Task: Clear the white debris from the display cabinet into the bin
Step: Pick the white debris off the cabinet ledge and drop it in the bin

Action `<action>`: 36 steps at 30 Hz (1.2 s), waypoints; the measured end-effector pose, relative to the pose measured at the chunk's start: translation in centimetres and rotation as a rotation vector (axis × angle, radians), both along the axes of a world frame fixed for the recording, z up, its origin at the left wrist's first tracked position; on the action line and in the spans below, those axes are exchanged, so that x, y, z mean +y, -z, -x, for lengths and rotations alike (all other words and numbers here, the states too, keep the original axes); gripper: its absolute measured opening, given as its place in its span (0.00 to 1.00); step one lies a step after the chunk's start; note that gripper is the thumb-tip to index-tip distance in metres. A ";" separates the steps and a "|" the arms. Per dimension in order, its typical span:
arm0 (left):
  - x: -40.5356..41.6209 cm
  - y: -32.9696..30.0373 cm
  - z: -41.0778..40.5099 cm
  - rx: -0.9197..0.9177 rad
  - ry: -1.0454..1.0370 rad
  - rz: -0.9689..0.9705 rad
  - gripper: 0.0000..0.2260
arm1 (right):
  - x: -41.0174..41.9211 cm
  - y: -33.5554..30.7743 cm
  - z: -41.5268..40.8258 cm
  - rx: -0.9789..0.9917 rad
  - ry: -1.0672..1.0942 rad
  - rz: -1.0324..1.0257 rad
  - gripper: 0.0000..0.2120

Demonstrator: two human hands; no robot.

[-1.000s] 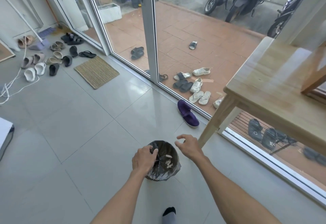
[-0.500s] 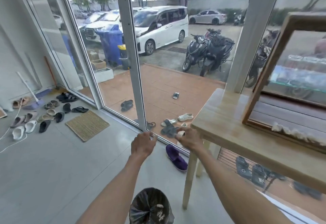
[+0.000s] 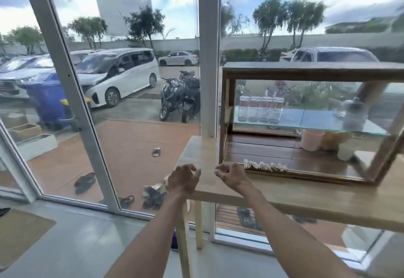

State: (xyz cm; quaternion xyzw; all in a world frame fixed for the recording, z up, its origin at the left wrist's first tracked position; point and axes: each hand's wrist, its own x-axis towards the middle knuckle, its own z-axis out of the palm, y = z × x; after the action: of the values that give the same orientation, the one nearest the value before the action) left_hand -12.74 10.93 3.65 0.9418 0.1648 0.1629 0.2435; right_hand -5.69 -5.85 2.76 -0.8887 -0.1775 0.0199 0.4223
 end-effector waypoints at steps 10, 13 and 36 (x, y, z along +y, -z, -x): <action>-11.3 0.4 -5.4 -0.031 0.220 -0.019 0.14 | -11.5 0.0 -2.6 -0.016 0.453 0.011 0.09; -13.1 0.8 -6.8 -0.039 0.220 -0.025 0.15 | -12.7 0.6 -3.6 -0.020 0.543 -0.010 0.11; -15.3 3.1 -13.1 -0.057 0.079 -0.016 0.13 | -9.6 3.1 -9.4 0.041 0.562 0.112 0.19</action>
State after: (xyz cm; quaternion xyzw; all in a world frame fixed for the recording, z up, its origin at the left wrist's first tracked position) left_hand 0.39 -4.39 0.53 0.9445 0.1190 0.1812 0.2467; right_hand 3.67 -15.46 -0.32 -0.9244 0.0860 -0.0702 0.3650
